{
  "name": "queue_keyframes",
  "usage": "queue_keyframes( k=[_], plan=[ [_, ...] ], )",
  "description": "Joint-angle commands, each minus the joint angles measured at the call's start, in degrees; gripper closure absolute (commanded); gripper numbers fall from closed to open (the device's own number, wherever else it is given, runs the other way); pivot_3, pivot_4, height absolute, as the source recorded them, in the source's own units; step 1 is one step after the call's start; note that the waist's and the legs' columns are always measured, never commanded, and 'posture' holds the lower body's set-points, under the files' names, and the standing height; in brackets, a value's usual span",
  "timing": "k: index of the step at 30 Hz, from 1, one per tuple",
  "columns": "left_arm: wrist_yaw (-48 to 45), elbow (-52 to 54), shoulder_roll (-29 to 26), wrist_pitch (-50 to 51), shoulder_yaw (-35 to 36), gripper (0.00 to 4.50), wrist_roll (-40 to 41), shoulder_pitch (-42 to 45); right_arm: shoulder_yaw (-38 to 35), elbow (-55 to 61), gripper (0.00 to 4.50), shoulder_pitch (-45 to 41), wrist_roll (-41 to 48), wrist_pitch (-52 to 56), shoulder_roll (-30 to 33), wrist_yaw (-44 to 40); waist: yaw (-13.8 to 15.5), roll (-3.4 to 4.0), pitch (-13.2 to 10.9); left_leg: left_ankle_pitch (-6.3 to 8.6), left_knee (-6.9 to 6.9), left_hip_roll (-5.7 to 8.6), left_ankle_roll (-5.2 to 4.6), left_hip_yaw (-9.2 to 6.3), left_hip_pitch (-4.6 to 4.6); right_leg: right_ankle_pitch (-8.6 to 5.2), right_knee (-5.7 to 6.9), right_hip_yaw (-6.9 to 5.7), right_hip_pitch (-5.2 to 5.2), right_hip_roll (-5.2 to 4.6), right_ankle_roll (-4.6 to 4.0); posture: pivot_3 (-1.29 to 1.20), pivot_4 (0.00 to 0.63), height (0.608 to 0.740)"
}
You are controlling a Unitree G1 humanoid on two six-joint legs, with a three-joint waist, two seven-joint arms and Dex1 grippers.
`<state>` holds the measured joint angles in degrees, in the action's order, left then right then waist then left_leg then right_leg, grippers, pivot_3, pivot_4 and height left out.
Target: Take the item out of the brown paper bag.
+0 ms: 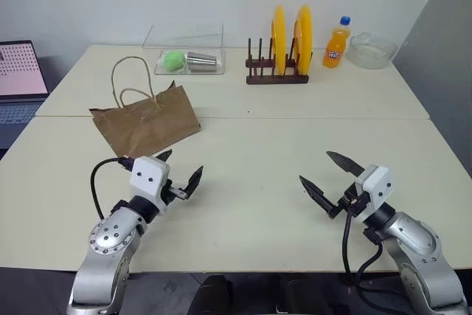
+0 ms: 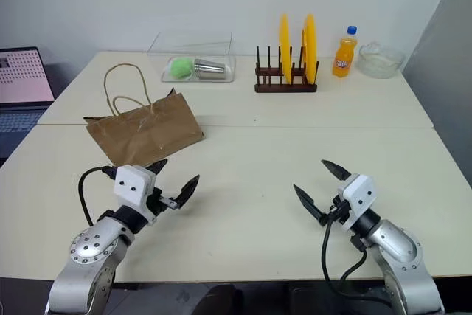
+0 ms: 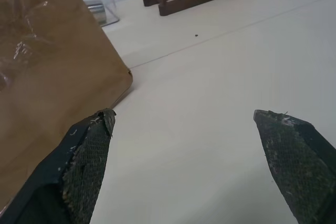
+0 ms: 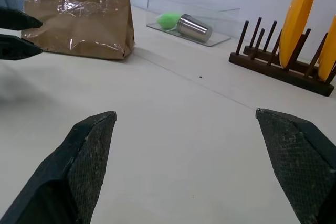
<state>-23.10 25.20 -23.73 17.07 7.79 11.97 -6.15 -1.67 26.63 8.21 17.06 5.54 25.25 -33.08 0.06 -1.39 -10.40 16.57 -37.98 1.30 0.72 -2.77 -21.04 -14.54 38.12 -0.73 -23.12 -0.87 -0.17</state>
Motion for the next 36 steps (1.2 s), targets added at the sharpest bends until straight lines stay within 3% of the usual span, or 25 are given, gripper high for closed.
queue_keyframes(
  k=[1, 17, 28, 32, 36],
  plan=[
    [0.10, 1.22, 0.43, -2.18, 0.94, 0.02, 0.39, 0.08, -1.15, 0.49, 0.00, -0.86, 0.82, -1.31, 0.34, -0.82, 0.00, 0.00, 0.00, 0.00, 0.00, 0.00, 0.00, 0.00, 0.00, 0.00, 0.00, 0.00, 0.00, 0.00, 0.00, 0.00, 0.150, 0.740],
    [0.34, -1.79, 0.79, -7.74, 2.65, 0.02, -0.82, -2.02, -0.83, 0.66, 0.00, -0.96, 1.09, -0.46, -0.44, -0.73, 0.00, 0.00, 0.00, 0.00, 0.00, 0.00, 0.00, -0.01, 0.01, 0.00, 0.01, -0.01, 0.00, 0.00, 0.00, 0.00, 0.150, 0.740],
    [-2.85, -4.93, -0.76, -11.87, 8.51, 0.02, 2.79, -1.74, 0.03, 2.01, 0.00, -3.51, 2.58, 2.30, -0.08, -1.58, -0.05, 0.00, 0.00, 0.00, 0.00, 0.00, 0.00, 0.00, 0.01, 0.00, 0.00, 0.00, -0.01, 0.00, 0.00, 0.00, 0.150, 0.740],
    [-5.66, -10.22, -4.44, -14.37, 12.83, 0.02, 4.63, 0.93, 0.67, 2.81, 0.00, -8.34, 5.78, 5.95, 1.09, -3.54, -0.05, 0.00, -0.01, 0.00, 0.00, 0.00, 0.00, -0.02, 0.03, 0.00, 0.04, -0.03, -0.01, 0.01, -0.01, 0.00, 0.150, 0.740],
    [-11.05, -17.32, -11.80, -12.11, 17.67, 0.02, 9.19, 5.90, 1.33, 3.28, 0.00, -13.84, 10.02, 10.55, 2.75, -6.29, -0.10, 0.00, -0.01, 0.00, 0.00, -0.01, 0.00, -0.07, 0.01, 0.01, 0.03, -0.09, -0.02, 0.03, -0.03, 0.00, 0.150, 0.740]
  ],
)
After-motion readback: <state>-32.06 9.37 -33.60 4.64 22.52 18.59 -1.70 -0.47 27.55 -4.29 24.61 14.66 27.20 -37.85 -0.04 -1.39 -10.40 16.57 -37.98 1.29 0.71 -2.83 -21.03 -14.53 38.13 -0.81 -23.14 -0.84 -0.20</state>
